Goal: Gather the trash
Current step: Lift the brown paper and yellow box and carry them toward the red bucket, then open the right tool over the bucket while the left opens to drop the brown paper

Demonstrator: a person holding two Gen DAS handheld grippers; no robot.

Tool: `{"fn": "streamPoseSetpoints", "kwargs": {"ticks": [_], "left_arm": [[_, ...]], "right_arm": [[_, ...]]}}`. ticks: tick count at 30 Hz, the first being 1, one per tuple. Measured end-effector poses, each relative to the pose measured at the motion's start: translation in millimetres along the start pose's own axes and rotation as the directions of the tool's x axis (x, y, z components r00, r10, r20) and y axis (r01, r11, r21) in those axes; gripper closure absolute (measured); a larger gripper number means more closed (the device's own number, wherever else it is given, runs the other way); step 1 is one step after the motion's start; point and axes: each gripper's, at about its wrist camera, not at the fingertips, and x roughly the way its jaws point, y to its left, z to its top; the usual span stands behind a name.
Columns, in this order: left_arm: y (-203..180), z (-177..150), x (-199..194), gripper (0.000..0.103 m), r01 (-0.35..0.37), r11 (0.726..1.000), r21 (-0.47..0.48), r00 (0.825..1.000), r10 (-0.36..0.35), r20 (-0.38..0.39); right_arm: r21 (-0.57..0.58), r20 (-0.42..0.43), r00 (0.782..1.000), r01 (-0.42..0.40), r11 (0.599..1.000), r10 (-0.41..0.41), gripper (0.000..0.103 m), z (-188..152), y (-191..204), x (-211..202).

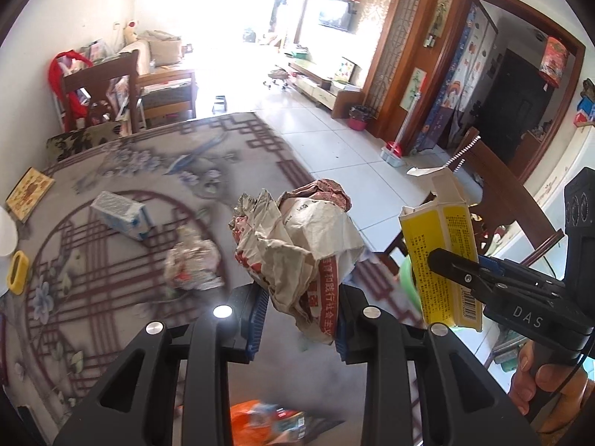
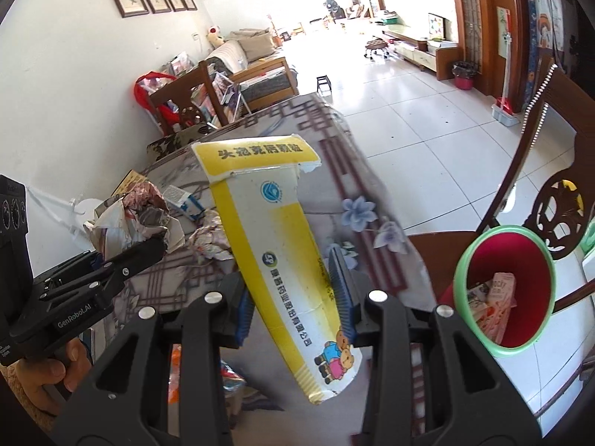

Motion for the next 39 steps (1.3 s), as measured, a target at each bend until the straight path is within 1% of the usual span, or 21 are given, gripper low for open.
{"fn": "streamPoseSetpoints", "kwargs": {"ticks": [4, 10, 15, 21, 26, 29, 32, 33, 34, 35, 36, 37, 39], "left_arm": [[-30.3, 8.2, 16.5, 0.075, 0.039, 0.999, 0.023, 0.999, -0.039, -0.01], [-86.8, 23.7, 41.8, 0.075, 0.101, 0.992, 0.071, 0.995, -0.1, -0.018], [-126.8, 29.0, 62.7, 0.075, 0.137, 0.986, 0.1, 0.99, -0.133, -0.044], [-156.9, 29.5, 79.4, 0.075, 0.147, 0.981, 0.13, 0.987, -0.136, -0.087], [-169.1, 32.6, 93.7, 0.075, 0.138, 0.98, 0.144, 0.986, -0.122, -0.111], [-177.9, 35.2, 105.0, 0.075, 0.147, 0.977, 0.155, 0.983, -0.127, -0.136], [-194.0, 37.3, 115.9, 0.075, 0.171, 0.969, 0.18, 0.977, -0.144, -0.155], [-198.8, 37.0, 119.4, 0.075, 0.18, 0.965, 0.191, 0.976, -0.15, -0.161], [-207.4, 37.1, 125.2, 0.075, 0.197, 0.959, 0.202, 0.971, -0.164, -0.172], [-211.4, 36.9, 129.7, 0.075, 0.211, 0.955, 0.208, 0.968, -0.174, -0.181], [-220.0, 36.2, 136.1, 0.075, 0.23, 0.948, 0.218, 0.962, -0.188, -0.197], [-225.6, 35.1, 141.0, 0.074, 0.244, 0.943, 0.225, 0.958, -0.198, -0.208], [-241.0, 32.8, 154.2, 0.073, 0.279, 0.93, 0.239, 0.945, -0.223, -0.238]], "right_arm": [[0.028, 0.01, 1.0, 0.029, 0.999, -0.03, 0.067, 4.8, -31.3, -8.8], [0.078, 0.03, 0.995, 0.088, 0.993, -0.09, 0.067, 9.4, -82.9, -25.6], [0.132, 0.026, 0.992, 0.12, 0.984, -0.125, 0.067, 8.4, -125.4, -32.1], [0.176, 0.013, 0.99, 0.137, 0.975, -0.141, 0.066, 8.7, -163.6, -32.2], [0.209, -0.009, 0.985, 0.169, 0.963, -0.171, 0.066, 7.1, -190.3, -25.4], [0.237, -0.037, 0.978, 0.209, 0.949, -0.206, 0.065, 3.2, -208.9, -19.4], [0.272, -0.071, 0.964, 0.265, 0.925, -0.255, 0.065, -4.3, -232.9, -13.0], [0.28, -0.077, 0.962, 0.271, 0.921, -0.26, 0.063, -5.6, -238.6, -11.9], [0.289, -0.084, 0.959, 0.282, 0.915, -0.27, 0.049, -7.8, -245.2, -10.8], [0.294, -0.093, 0.954, 0.3, 0.908, -0.285, 0.022, -9.1, -249.6, -10.7], [0.301, -0.098, 0.944, 0.331, 0.894, -0.316, 0.012, -10.6, -254.4, -12.1], [0.311, -0.086, 0.935, 0.354, 0.882, -0.344, 0.009, -12.6, -257.6, -16.6], [0.342, -0.064, 0.929, 0.365, 0.866, -0.365, 0.009, -16.8, -266.0, -26.7]]}}
